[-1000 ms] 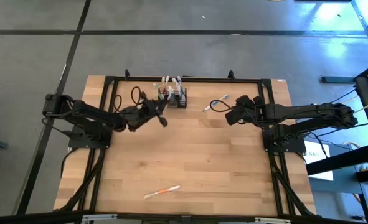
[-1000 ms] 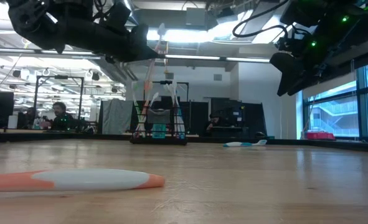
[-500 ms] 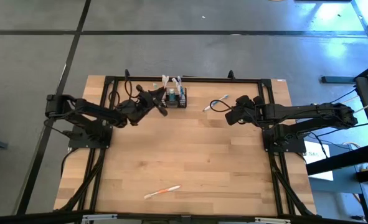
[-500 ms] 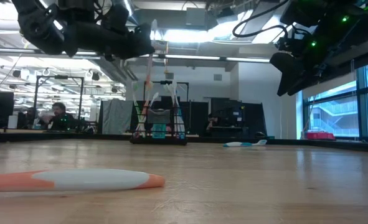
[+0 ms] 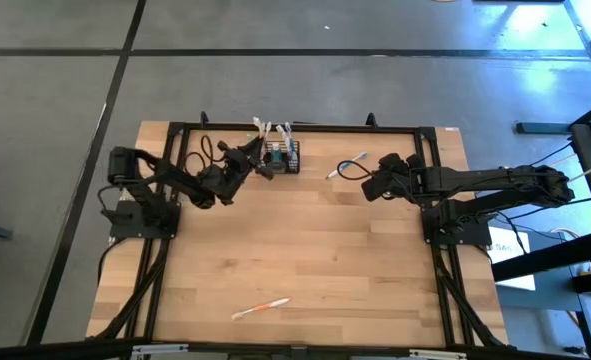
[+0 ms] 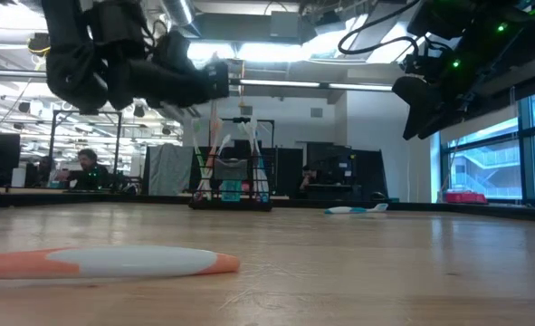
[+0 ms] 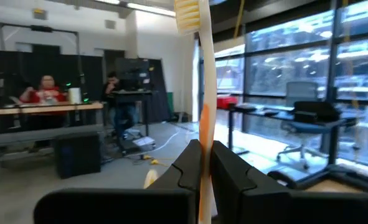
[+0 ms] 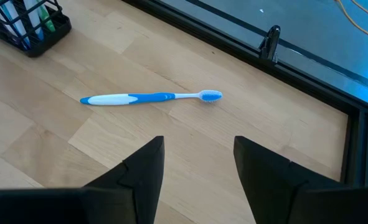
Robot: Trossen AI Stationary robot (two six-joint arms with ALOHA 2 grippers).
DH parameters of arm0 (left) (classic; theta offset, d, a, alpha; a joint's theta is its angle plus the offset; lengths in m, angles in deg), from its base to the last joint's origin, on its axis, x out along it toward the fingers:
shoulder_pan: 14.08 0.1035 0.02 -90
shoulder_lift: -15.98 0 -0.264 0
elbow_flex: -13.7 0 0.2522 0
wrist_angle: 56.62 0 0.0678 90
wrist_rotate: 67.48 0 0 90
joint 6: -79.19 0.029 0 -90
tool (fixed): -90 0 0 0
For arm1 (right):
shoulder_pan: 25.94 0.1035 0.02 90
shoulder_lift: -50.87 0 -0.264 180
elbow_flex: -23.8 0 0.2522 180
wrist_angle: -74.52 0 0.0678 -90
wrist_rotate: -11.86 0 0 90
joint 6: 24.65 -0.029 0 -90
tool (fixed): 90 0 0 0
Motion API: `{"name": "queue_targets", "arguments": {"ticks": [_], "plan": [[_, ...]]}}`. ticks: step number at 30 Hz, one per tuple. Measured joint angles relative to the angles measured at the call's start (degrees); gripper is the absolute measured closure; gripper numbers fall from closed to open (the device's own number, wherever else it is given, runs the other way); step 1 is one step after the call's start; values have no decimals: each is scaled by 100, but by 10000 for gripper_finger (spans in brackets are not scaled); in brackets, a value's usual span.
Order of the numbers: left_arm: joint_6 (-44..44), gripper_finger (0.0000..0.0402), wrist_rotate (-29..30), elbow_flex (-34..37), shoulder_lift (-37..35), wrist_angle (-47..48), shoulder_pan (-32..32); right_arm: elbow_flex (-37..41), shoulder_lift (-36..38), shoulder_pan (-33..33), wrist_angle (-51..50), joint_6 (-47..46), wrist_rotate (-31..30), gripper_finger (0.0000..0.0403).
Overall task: Pick & Place toothbrushing station
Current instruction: Put the top orange toothbrush into the black wire organizer
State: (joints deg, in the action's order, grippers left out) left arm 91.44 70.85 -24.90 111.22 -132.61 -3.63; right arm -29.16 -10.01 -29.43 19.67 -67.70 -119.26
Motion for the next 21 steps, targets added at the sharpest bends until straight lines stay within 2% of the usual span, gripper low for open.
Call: {"name": "queue_targets", "arguments": {"ticks": [8, 15, 21], "plan": [[4, 388, 335, -9, 416, -4, -61, 0, 0, 0, 33, 0, 0, 206], [192, 388, 604, -6, 418, -4, -61, 0, 0, 0, 85, 2, 0, 206], [127, 388, 557, -7, 418, 42, 18, 0, 0, 0, 85, 2, 0, 206]]}}
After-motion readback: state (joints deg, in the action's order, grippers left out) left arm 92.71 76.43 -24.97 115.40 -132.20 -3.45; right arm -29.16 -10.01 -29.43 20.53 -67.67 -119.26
